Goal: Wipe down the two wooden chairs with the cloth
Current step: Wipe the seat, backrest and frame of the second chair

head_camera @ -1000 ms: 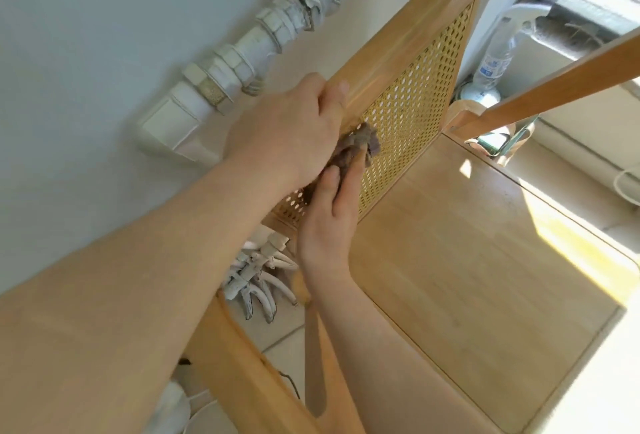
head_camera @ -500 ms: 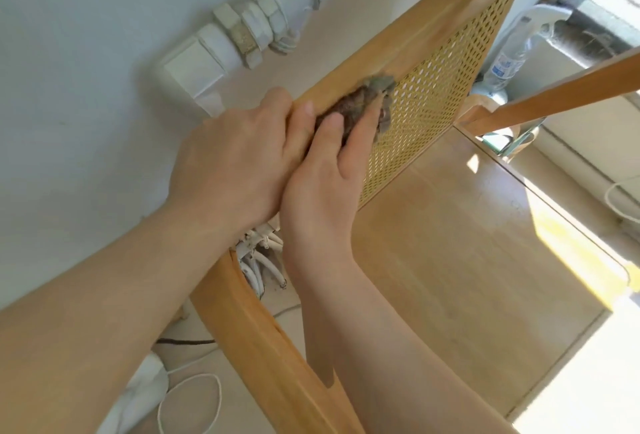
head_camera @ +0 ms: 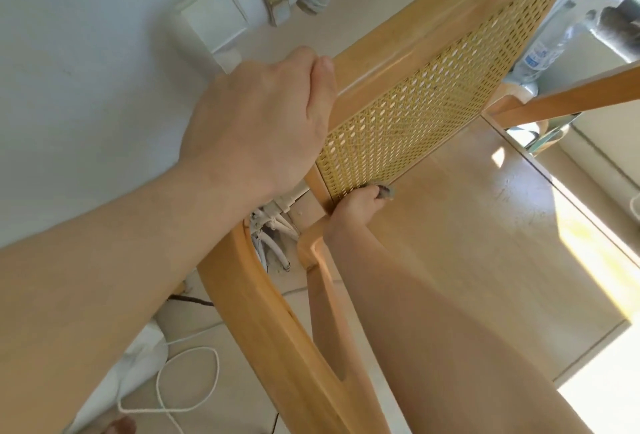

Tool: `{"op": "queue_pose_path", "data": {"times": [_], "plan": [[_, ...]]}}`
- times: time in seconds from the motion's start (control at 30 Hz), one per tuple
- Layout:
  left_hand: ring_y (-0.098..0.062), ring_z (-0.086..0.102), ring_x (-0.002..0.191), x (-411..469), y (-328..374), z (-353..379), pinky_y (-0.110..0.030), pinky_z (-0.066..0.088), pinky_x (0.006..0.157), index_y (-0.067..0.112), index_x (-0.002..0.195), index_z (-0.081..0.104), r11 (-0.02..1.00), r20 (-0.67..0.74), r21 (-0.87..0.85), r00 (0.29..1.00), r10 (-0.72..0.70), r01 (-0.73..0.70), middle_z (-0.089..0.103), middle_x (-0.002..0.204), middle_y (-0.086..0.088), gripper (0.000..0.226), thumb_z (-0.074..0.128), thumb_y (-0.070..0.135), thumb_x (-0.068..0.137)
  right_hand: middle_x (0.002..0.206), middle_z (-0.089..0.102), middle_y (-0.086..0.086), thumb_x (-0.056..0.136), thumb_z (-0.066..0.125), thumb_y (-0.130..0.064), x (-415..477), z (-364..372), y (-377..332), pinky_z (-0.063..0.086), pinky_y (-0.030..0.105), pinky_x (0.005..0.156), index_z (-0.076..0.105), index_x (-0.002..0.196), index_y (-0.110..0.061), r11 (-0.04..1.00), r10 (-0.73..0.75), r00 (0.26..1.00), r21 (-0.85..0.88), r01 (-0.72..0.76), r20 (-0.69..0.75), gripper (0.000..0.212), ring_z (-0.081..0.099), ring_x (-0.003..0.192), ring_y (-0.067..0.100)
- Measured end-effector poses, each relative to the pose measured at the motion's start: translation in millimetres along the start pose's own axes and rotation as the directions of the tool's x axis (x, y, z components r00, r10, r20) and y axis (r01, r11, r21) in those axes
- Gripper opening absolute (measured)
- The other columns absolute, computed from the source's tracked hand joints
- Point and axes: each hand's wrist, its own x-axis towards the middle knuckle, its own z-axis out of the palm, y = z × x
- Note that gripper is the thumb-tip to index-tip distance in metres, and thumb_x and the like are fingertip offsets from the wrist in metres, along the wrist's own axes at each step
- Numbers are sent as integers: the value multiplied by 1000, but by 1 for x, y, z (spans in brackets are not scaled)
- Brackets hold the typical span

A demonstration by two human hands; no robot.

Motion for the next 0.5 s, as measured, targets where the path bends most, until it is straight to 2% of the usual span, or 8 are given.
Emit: {"op": "queue_pose_path", "data": {"times": [0.1,0.17,0.2,0.23,0.27,0.33,0.4,0.5], "plan": [[-29,43,57,-1,1,0,-34,23,51,17,84,45,1000,-6,25,1000,-12,12,42,58,0,37,21,39,102,118,47,4,92,26,-52,-13,9,2,38,37,92,37,137,-25,994,102,994,28,-103,32,54,46,102,26],[-28,42,55,0,3,-1,-33,22,49,18,83,44,999,-14,30,1000,-15,16,40,57,2,36,21,39,102,100,49,0,88,31,-50,-21,10,4,42,38,91,51,107,-26,993,119,987,0,-120,111,36,51,96,26],[-28,43,56,-1,3,-2,-33,23,50,18,84,44,999,-8,33,1000,-23,23,40,57,2,36,21,39,102,89,45,-3,90,35,-43,-34,10,-2,44,35,80,47,86,-26,985,169,977,24,-173,128,21,51,86,22],[-29,44,57,-2,4,-3,-33,25,51,18,84,43,999,-3,38,1000,-31,31,39,57,3,35,21,39,102,80,41,-5,93,37,-36,-53,9,-12,43,30,67,39,76,-26,959,249,954,95,-267,165,20,47,73,18],[-29,45,58,-2,4,-3,-34,27,52,19,85,42,998,2,40,999,-38,38,38,58,3,34,21,40,102,77,41,-4,95,37,-29,-74,7,-27,41,29,59,40,77,-24,922,316,922,158,-354,223,19,42,65,17],[-31,44,63,-2,5,-3,-37,30,56,21,86,40,998,15,36,999,-50,49,38,60,1,32,21,41,102,79,49,2,97,35,-16,-107,-7,-49,45,30,60,50,94,-16,909,295,878,171,-379,376,15,45,64,19],[-31,43,67,-2,5,-5,-38,32,59,23,86,40,997,21,34,997,-71,71,42,67,-2,30,21,41,101,85,60,8,95,35,-6,-135,-19,-65,48,31,70,57,106,-11,938,166,824,170,-301,542,24,55,74,22],[-30,42,71,-2,4,-5,-36,30,61,22,84,41,992,43,-6,991,-123,123,39,67,-1,31,22,41,101,112,69,16,96,41,-8,-160,-35,-83,51,40,92,61,117,-1,975,18,666,133,-175,745,30,65,101,26]]}}
